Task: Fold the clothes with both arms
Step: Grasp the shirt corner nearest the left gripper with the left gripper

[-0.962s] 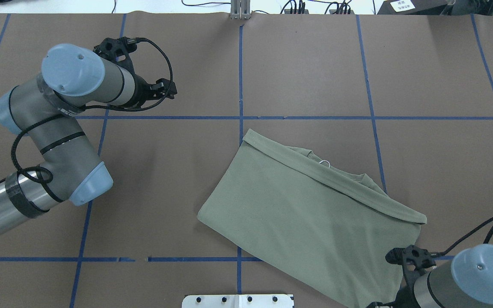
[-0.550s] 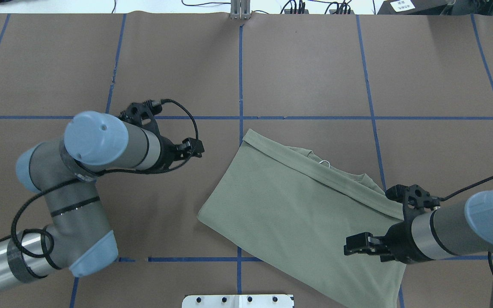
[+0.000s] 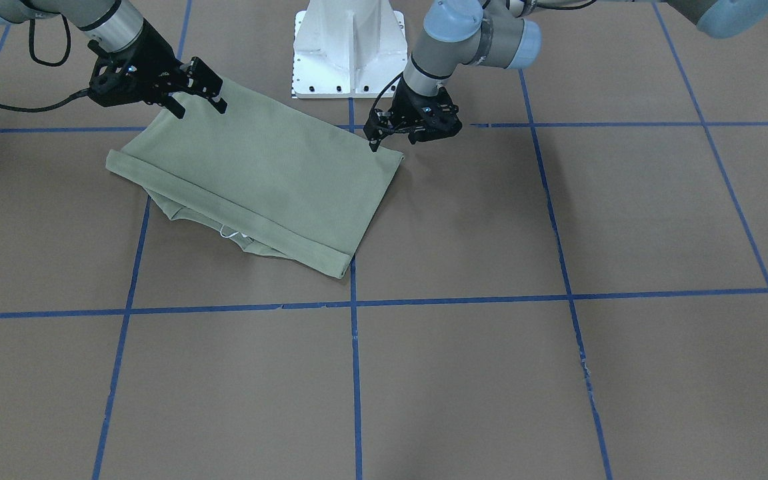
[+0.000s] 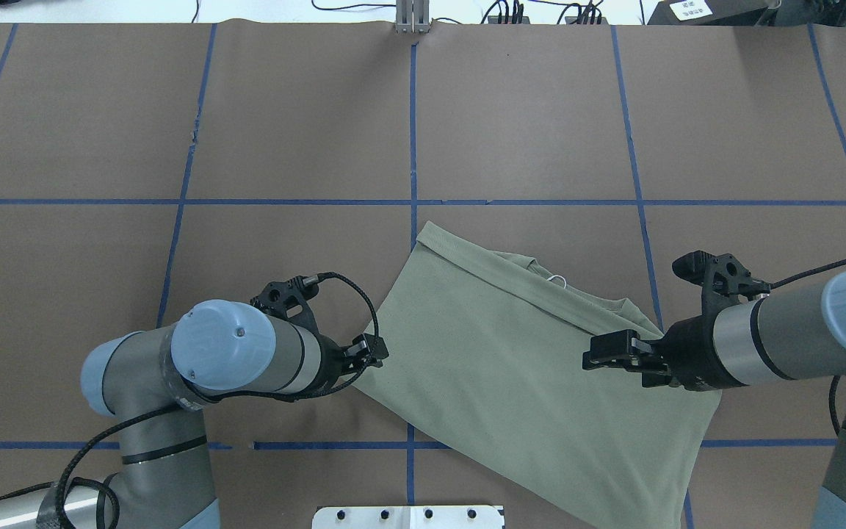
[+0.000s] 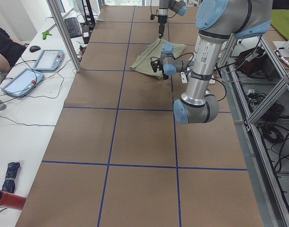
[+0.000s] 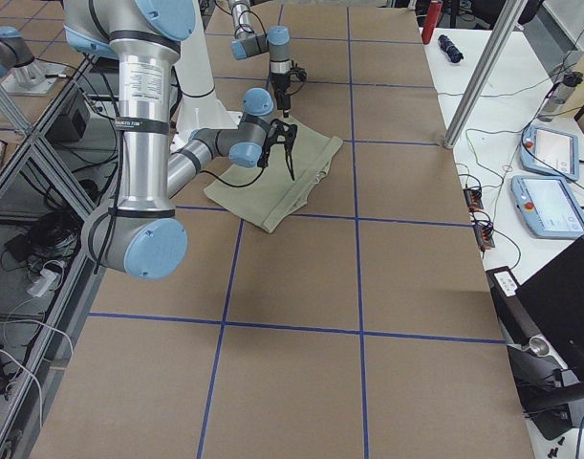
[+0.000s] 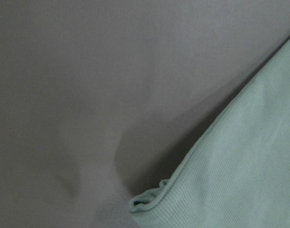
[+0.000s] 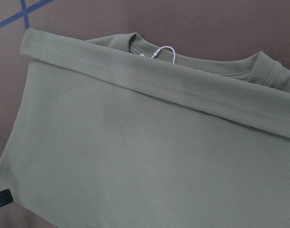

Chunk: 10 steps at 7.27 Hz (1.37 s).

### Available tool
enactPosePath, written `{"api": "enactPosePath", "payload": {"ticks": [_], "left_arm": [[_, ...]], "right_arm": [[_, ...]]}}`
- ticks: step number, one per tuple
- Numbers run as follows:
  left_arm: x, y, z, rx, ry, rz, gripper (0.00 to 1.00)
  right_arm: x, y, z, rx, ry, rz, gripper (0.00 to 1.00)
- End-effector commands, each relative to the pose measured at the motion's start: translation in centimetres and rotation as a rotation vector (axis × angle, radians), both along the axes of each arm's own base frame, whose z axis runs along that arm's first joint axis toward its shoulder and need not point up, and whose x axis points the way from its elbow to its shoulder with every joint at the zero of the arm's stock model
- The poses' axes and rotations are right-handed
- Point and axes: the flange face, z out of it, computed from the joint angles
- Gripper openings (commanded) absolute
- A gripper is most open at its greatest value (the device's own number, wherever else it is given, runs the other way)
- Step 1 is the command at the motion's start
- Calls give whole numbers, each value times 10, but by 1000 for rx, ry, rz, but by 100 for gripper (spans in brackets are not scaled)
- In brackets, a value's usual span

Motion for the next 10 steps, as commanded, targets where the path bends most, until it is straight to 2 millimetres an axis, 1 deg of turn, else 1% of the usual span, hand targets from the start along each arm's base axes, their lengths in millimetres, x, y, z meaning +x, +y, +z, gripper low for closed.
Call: {"api": "enactPosePath", "payload": {"ticks": [1, 2, 3, 4, 5, 6, 7, 8, 9, 10], "left_arm": [[2, -5, 4, 9, -13, -27, 87], [2, -8, 6, 13, -19, -39, 81], [3, -8, 7, 13, -20, -40, 66], [5, -7, 7, 14, -20, -37, 41], [7, -8, 12, 20, -30, -32, 9], [7, -8, 10, 26, -28, -29, 0], [4, -8, 7, 26, -23, -29, 0], [-3, -19, 5, 26, -18, -48, 0], [-14, -39, 7, 26, -23, -82, 0], [-28, -64, 8, 48, -30, -112, 0]], "right_arm": [[-1, -1, 0, 0, -1, 0, 100], [-1, -1, 1, -2, 1, 0, 100], [-3, -2, 3, -4, 6, 1, 100], [-5, -4, 7, -6, 13, 4, 100], [-6, -4, 7, -7, 13, 5, 100], [-6, -4, 8, -8, 14, 5, 100], [-6, -4, 8, -8, 15, 5, 100], [-5, -5, 7, -6, 13, 5, 100], [-5, -5, 8, -8, 14, 6, 100], [-5, -5, 7, -7, 13, 6, 100]]}}
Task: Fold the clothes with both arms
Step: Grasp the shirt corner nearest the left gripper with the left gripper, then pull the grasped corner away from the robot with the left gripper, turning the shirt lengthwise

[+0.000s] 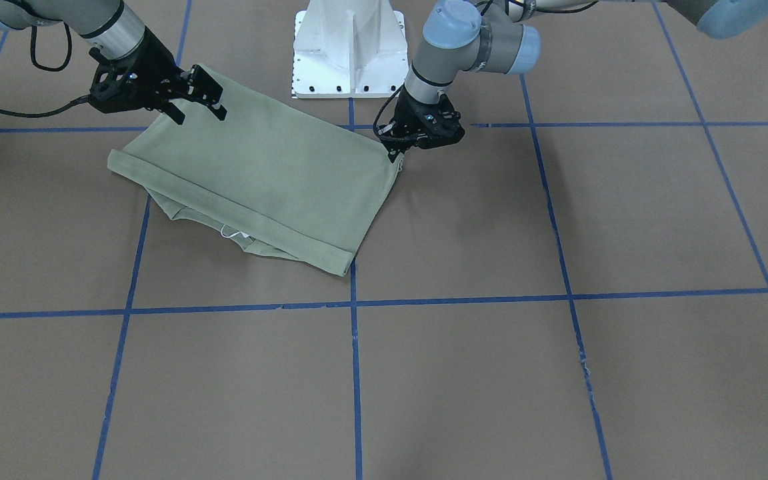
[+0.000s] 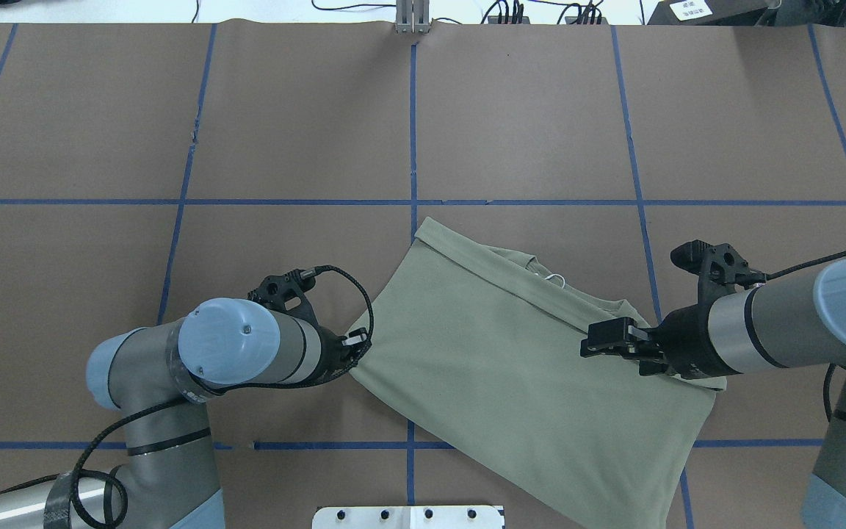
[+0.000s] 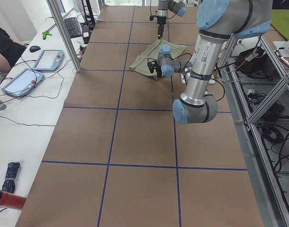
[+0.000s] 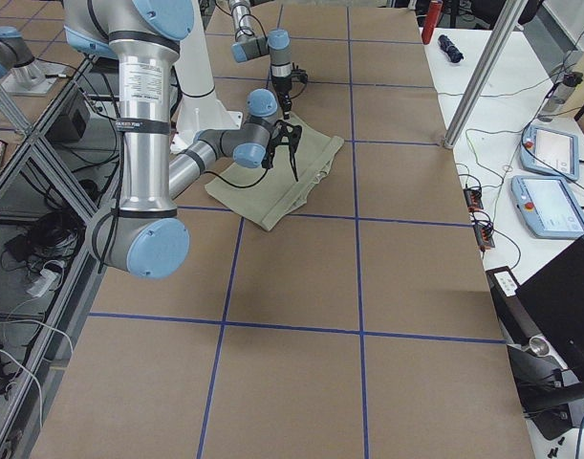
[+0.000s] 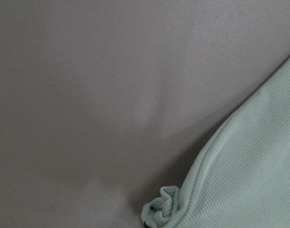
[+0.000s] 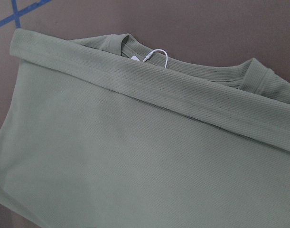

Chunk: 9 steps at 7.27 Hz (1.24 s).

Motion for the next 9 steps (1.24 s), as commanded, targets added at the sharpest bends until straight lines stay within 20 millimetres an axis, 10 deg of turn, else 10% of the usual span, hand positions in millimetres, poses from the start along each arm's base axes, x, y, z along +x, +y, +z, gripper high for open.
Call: {"api": "enactPosePath", "payload": {"ticks": [1, 4, 7, 9], "left_arm": [[-32, -54, 3, 70, -24, -52, 0], [-26, -148, -22, 163, -66, -113, 0], [-39, -222, 0, 308, -140, -126, 0], [-14, -271, -10, 360, -133, -149, 0]], "right_arm": [[0, 0, 0, 1, 0, 3, 100], [4, -5, -1, 4, -1, 16, 100], [-2, -8, -7, 9, -11, 18, 100], [-2, -8, -5, 8, -9, 18, 100]]}}
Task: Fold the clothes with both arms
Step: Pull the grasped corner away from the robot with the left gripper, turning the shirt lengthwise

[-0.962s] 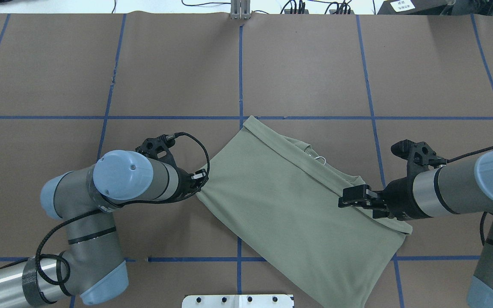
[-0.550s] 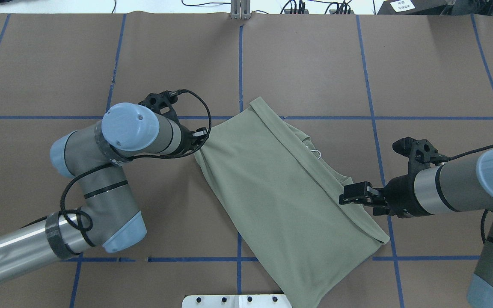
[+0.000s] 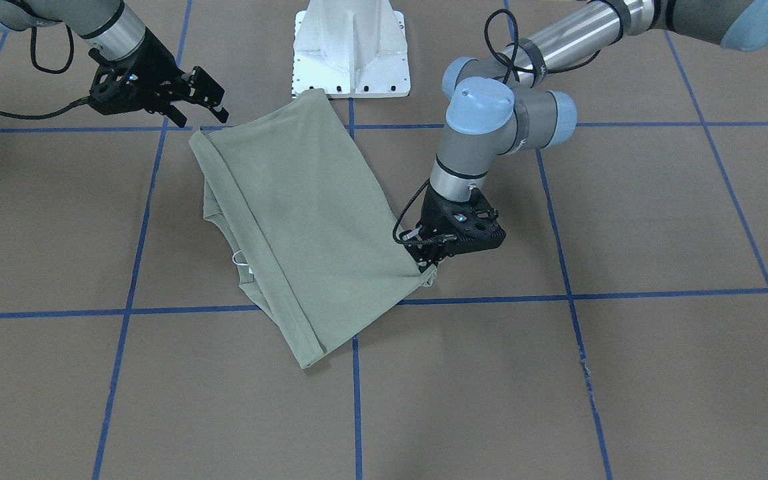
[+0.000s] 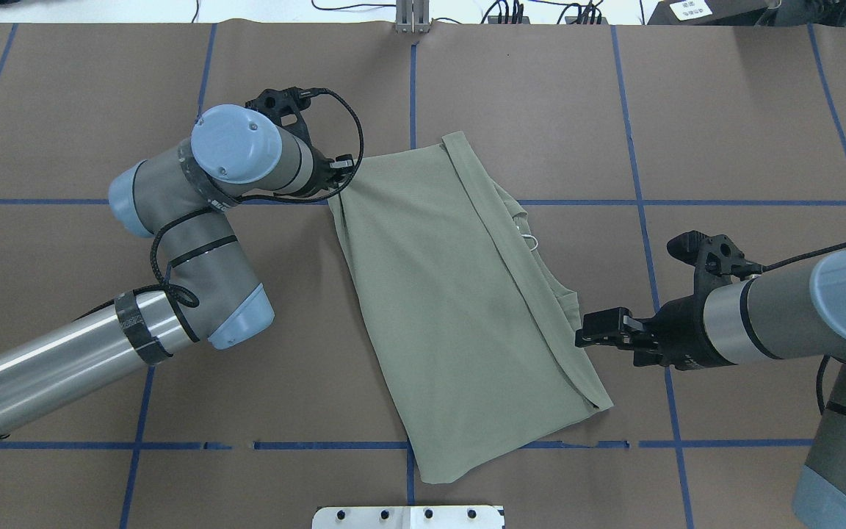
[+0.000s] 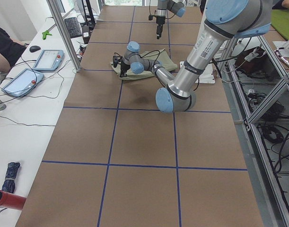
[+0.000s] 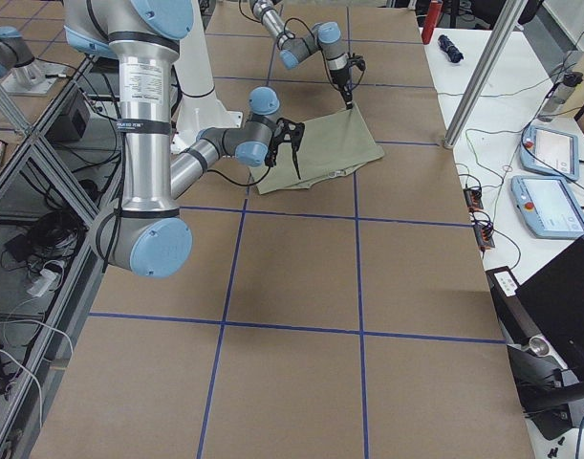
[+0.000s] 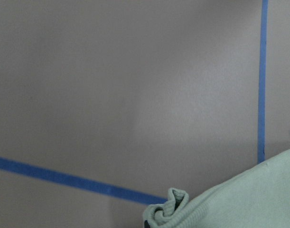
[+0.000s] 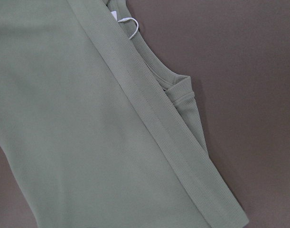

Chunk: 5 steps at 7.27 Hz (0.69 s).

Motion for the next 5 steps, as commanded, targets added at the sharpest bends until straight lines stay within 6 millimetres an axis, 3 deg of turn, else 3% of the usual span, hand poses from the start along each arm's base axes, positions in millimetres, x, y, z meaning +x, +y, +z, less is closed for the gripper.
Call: {"api": "enactPosePath", "payload": {"ticks": [1, 3, 5], "left_arm": [[22, -43, -13, 66, 13, -30, 0], [32, -65, -25, 157, 55, -89, 0], [47, -81, -23, 182, 49, -106, 0]], "right_arm": [[-1, 0, 1, -1, 1, 0, 100], [-1, 0, -1, 1, -1, -2, 100], [-2, -1, -6, 5, -12, 1, 100]]}}
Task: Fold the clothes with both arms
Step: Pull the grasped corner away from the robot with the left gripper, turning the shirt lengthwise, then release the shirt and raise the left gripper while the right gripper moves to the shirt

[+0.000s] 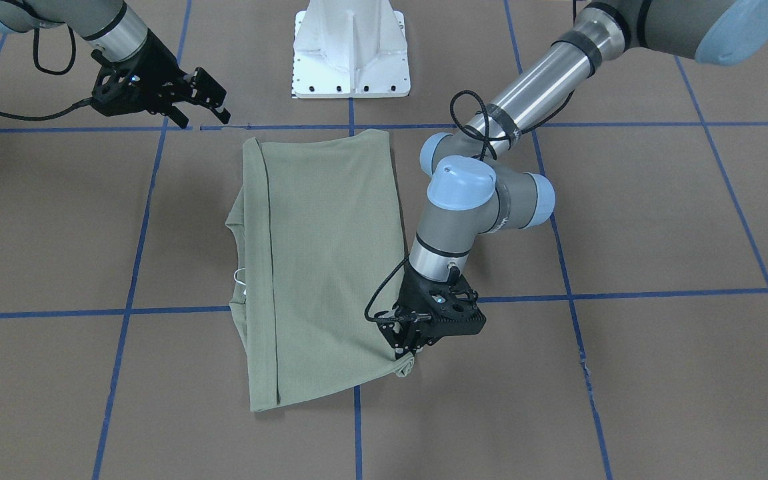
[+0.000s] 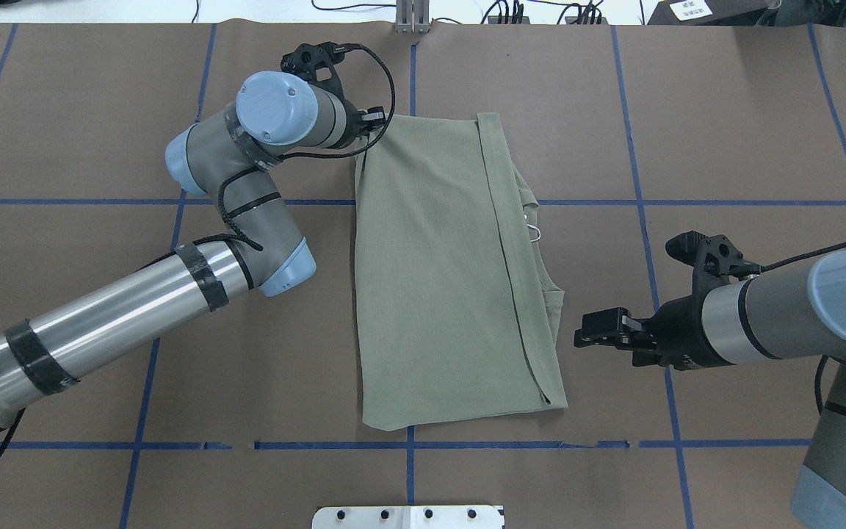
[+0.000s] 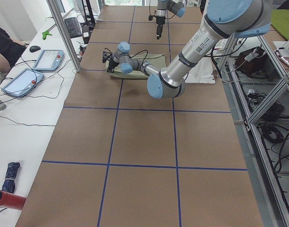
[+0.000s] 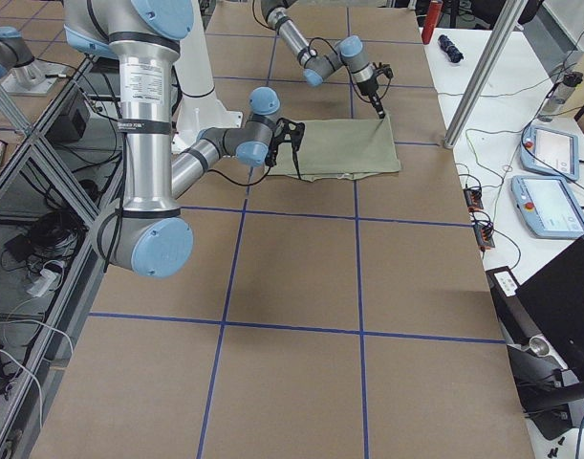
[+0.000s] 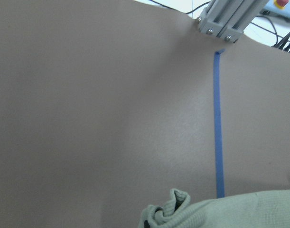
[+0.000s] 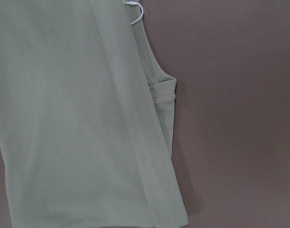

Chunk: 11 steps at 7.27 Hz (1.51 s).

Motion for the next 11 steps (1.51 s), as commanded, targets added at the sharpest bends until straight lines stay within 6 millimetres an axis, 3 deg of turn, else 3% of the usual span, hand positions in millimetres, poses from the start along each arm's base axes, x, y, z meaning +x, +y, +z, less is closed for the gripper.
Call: {"api": "enactPosePath", "payload": {"ticks": [1, 2, 3, 5, 7, 9, 11], "left_arm": [[7, -11, -3, 31, 2, -29, 0], [6, -10, -5, 45, 19, -31, 55], [1, -14, -5, 48, 26, -38, 100], [-39, -43, -4, 29, 55, -16, 100], [-50, -37, 12, -17, 25, 57, 100], [-90, 10, 47, -71, 51, 167, 100], [-138, 61, 48, -81, 21, 189, 100]], "right_arm": [[-1, -1, -4, 3, -8, 1, 100], [-1, -1, -5, 7, -9, 6, 100], [1, -4, -4, 13, -1, 33, 100], [-3, -6, 2, 15, 19, 42, 100], [-16, -14, 16, 8, 73, 55, 100], [-56, -30, -18, 25, 189, 41, 100], [-127, -22, -44, 138, 389, -46, 100]]}}
